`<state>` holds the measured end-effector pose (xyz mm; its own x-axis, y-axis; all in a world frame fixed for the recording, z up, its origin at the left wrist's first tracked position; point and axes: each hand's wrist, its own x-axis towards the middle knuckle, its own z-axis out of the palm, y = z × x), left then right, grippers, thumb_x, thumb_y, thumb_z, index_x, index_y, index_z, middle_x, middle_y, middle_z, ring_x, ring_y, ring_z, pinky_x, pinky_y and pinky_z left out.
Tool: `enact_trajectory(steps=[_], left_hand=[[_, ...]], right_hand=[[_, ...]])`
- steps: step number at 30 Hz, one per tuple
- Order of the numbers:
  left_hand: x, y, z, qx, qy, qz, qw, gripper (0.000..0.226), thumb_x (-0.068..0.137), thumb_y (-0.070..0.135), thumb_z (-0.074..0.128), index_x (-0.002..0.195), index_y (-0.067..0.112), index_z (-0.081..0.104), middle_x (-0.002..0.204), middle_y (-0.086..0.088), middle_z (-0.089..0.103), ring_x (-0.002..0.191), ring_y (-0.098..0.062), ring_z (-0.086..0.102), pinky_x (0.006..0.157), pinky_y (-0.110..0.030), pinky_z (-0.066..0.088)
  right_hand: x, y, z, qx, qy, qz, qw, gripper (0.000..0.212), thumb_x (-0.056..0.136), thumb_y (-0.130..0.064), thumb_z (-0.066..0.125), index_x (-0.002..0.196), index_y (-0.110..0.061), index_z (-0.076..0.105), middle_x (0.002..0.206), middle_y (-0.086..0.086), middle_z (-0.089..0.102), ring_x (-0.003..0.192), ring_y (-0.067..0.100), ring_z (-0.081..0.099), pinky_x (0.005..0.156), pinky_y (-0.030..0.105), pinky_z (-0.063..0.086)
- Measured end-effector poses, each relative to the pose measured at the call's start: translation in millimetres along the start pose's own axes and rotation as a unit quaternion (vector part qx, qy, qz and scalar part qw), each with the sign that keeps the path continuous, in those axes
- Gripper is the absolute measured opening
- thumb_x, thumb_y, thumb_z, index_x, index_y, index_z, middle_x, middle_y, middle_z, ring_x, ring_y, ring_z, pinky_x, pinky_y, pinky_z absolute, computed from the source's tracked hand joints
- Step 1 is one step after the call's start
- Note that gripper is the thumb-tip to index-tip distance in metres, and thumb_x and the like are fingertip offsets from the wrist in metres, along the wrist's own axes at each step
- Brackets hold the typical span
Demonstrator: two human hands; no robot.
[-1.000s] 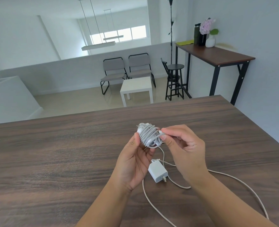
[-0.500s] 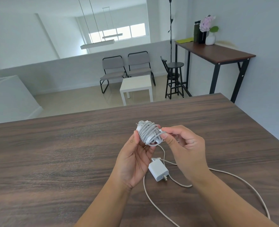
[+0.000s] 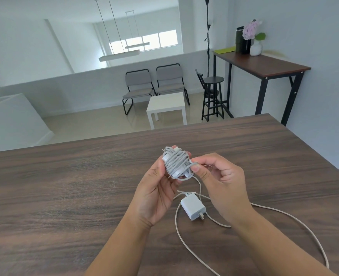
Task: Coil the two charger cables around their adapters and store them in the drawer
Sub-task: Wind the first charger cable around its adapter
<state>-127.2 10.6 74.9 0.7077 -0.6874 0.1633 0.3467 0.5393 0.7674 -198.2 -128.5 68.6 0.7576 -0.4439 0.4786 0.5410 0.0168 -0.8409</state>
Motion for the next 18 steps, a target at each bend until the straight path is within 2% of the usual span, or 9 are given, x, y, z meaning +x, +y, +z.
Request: enact_trajectory(steps=[2,7,10,14,16,18], left_hand=[[0.5,2.4,0.0,0.01,-0.004,0.0,1.0,0.058,0.082,0.04,0.074,0.13,0.011,0.06,0.138,-0.018,0.055,0.114,-0.024,0.06,0.089,-0.027,0.053],[-0.9,5.8,-3.1,-0.032,-0.027,-0.034,0.999,0.056,0.083,0.035,0.074,0.13,0.008,0.06,0.135,-0.013,0.058,0.11,-0.021,0.065,0.085,-0.026,0.057],[-1.3,6.8,-5.2,-0.058,-0.033,-0.061,0.996,0.057,0.081,0.035,0.076,0.128,0.008,0.061,0.132,-0.013,0.06,0.105,-0.02,0.067,0.083,-0.025,0.057],[-1.3,5.0,-8.4,-0.068,-0.033,-0.078,0.994,0.06,0.079,0.039,0.078,0.127,0.007,0.062,0.129,-0.013,0.061,0.107,-0.02,0.066,0.09,-0.026,0.052],[-1.4,4.5,-10.1,-0.079,-0.035,-0.082,0.993,0.061,0.08,0.038,0.077,0.129,0.005,0.06,0.129,-0.015,0.061,0.109,-0.021,0.065,0.093,-0.027,0.051],[-1.7,4.1,-10.5,-0.085,-0.036,-0.078,0.993,0.062,0.081,0.037,0.077,0.13,0.005,0.059,0.129,-0.015,0.06,0.111,-0.023,0.064,0.094,-0.029,0.051]], right_hand=[[-1.3,-0.2,0.2,0.005,-0.003,-0.007,1.0,0.015,0.08,-0.008,0.07,0.086,-0.022,0.074,0.088,0.004,0.073,0.088,0.025,0.068,0.083,0.038,0.055],[1.3,-0.8,-1.3,0.014,-0.034,-0.002,0.999,0.015,0.08,-0.009,0.071,0.087,-0.022,0.074,0.087,0.001,0.073,0.085,0.021,0.068,0.081,0.039,0.054],[-0.4,-0.5,-0.9,0.004,-0.057,-0.024,0.998,0.008,0.08,-0.02,0.073,0.088,-0.023,0.074,0.086,-0.002,0.072,0.085,0.024,0.066,0.082,0.046,0.054],[-3.7,1.1,-1.8,0.011,-0.083,-0.027,0.996,0.014,0.082,-0.031,0.073,0.089,-0.019,0.073,0.088,0.001,0.072,0.088,0.031,0.066,0.083,0.05,0.053],[-4.0,2.7,-1.9,0.016,-0.088,-0.013,0.996,0.011,0.081,-0.025,0.074,0.089,-0.017,0.074,0.089,0.002,0.072,0.089,0.032,0.066,0.082,0.047,0.054],[-4.4,2.8,-1.4,0.005,-0.076,-0.033,0.997,0.01,0.08,-0.016,0.073,0.09,-0.017,0.074,0.091,0.002,0.071,0.089,0.029,0.066,0.081,0.038,0.054]])
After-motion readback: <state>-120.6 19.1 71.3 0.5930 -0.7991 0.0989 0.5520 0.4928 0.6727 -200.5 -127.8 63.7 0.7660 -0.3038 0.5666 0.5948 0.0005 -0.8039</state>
